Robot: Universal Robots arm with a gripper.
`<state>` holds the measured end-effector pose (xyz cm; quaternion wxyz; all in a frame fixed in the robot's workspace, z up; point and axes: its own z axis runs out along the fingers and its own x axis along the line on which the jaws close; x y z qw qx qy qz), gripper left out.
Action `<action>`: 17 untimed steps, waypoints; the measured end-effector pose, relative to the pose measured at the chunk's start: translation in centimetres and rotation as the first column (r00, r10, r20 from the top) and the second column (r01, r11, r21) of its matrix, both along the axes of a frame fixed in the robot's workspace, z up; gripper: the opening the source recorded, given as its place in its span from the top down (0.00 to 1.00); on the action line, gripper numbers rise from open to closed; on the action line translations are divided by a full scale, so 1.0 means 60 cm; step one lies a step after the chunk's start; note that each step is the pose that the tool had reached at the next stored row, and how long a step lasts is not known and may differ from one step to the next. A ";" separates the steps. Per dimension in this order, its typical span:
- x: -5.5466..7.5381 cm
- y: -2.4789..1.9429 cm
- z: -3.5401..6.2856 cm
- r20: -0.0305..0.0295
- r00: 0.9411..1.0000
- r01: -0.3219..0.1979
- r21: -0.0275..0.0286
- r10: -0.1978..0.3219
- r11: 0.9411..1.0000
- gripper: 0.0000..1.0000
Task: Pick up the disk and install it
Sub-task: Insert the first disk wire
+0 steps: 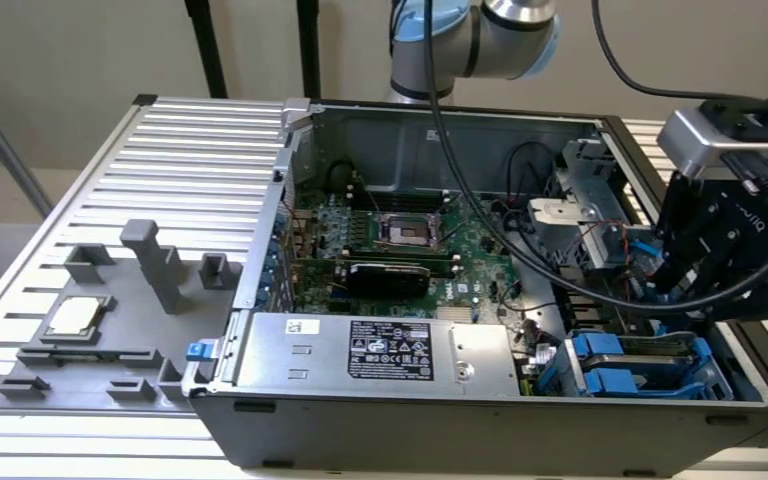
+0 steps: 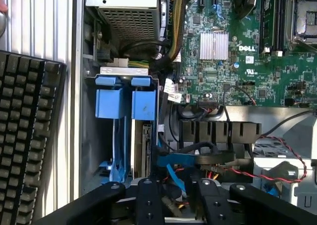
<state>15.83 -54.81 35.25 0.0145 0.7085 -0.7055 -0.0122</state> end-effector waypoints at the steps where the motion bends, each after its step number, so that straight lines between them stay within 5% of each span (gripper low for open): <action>1: -0.005 0.0000 -0.001 0.000 1.000 -0.001 0.000 0.001 1.000 0.62; 6: -0.021 -0.0030 -0.003 0.000 1.000 -0.002 0.000 0.002 1.000 0.55; 9: -0.022 -0.0147 -0.003 0.000 1.000 -0.002 0.002 0.002 1.000 0.55; 13: -0.021 -0.0380 -0.003 0.000 1.000 -0.002 0.013 0.002 1.000 0.55; 17: -0.017 -0.0534 -0.003 -0.001 1.000 -0.002 0.029 0.002 1.000 0.55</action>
